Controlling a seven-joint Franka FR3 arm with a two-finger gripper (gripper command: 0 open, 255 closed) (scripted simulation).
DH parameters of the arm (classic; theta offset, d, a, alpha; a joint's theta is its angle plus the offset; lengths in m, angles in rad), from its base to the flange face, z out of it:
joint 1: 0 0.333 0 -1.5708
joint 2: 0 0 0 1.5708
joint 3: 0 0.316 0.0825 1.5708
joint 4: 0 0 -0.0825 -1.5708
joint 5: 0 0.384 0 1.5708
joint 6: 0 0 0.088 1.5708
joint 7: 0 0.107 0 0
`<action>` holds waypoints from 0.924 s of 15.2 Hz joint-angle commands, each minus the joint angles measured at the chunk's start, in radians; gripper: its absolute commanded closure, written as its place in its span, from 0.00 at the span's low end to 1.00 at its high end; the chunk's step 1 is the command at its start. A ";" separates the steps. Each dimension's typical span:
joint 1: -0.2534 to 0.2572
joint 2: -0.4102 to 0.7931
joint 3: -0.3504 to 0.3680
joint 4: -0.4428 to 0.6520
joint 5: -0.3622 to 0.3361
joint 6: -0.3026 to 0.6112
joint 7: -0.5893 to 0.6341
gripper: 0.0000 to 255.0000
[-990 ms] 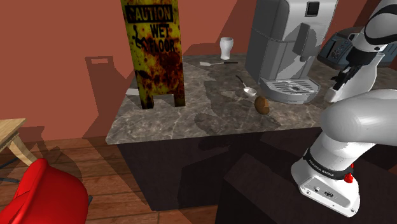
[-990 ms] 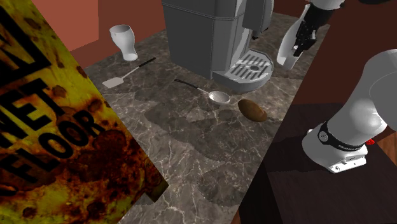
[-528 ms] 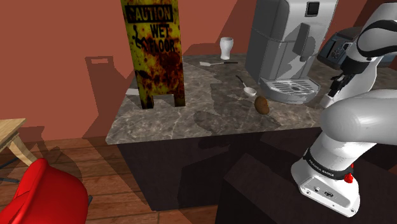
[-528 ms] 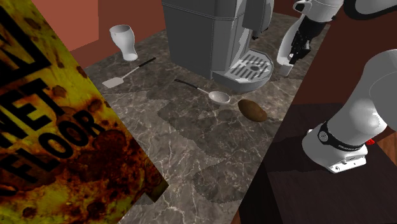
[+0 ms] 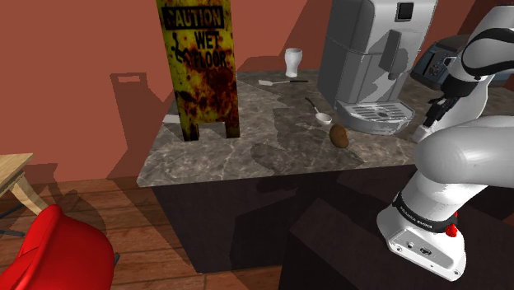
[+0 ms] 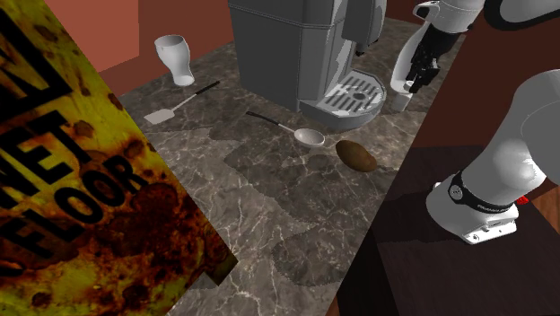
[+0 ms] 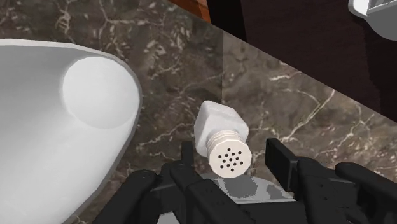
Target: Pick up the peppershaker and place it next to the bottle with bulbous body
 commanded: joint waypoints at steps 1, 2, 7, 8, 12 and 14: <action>0.000 0.000 0.000 0.000 0.000 0.000 0.000 0.00; 0.000 0.000 0.000 0.000 0.000 0.000 0.000 0.00; -0.001 -0.034 0.062 0.037 0.053 -0.073 -0.011 0.00; 0.001 -0.047 0.090 0.058 0.077 -0.108 -0.016 0.00; 0.003 -0.055 0.112 0.076 0.096 -0.135 -0.019 0.00; 0.003 -0.055 0.112 0.076 0.096 -0.135 -0.019 0.00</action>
